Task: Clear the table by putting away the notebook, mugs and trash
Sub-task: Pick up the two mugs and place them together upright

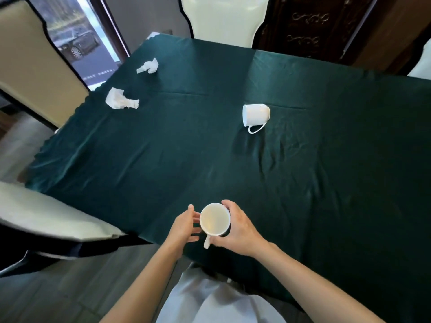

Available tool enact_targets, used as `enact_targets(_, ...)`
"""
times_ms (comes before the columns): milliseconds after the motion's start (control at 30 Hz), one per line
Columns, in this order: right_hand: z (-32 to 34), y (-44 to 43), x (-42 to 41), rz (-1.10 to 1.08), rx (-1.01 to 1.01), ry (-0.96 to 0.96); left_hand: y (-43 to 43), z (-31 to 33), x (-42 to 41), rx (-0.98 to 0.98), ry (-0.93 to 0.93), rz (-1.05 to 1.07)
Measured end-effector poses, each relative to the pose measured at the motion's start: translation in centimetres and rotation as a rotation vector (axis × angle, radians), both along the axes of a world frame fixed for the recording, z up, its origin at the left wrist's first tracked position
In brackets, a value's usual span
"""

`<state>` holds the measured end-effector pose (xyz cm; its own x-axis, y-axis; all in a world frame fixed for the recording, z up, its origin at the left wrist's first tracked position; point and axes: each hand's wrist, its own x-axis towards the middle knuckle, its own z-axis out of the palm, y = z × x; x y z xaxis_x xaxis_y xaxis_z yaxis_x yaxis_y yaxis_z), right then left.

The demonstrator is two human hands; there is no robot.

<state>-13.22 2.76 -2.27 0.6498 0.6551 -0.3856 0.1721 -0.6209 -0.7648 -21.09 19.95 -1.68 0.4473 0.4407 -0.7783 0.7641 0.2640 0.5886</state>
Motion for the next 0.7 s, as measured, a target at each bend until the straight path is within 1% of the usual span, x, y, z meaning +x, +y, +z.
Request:
enact_targets(100, 0.1, 0.7, 1.7, -0.038, -0.027, 0.118, 2.4, -0.4, 3.7, 0.054, -0.007, -0.022)
enact_targets(167, 0.4, 1.6, 4.7, -0.090, -0.040, 0.093, 3.9, -0.4, 7.7, 0.057, -0.039, -0.065)
enact_targets(267, 1.2, 3.6, 11.6, -0.171, -0.106, -0.123, 5.5, -0.3, 15.1, 0.022, -0.103, -0.122)
enact_targets(333, 1.5, 5.5, 17.4, -0.230, -0.156, -0.294, 6.3, -0.3, 20.9, -0.038, -0.150, -0.151)
enact_targets(433, 1.8, 7.8, 24.9, -0.275, -0.273, -0.485, 6.9, -0.8, 28.3, -0.119, -0.189, -0.168)
enact_targets(567, 1.0, 9.5, 31.8, -0.110, -0.512, -0.646, 7.2, -2.2, 35.1, -0.194, -0.198, -0.217)
enact_targets(633, 0.7, 10.0, 33.5, -0.031, -0.580, -0.684, 7.3, -2.8, 37.0, -0.197, -0.210, -0.237)
enact_targets(700, 0.2, 10.7, 34.7, -0.009, -0.601, -0.697, 7.6, -3.4, 38.6, -0.215, -0.228, -0.221)
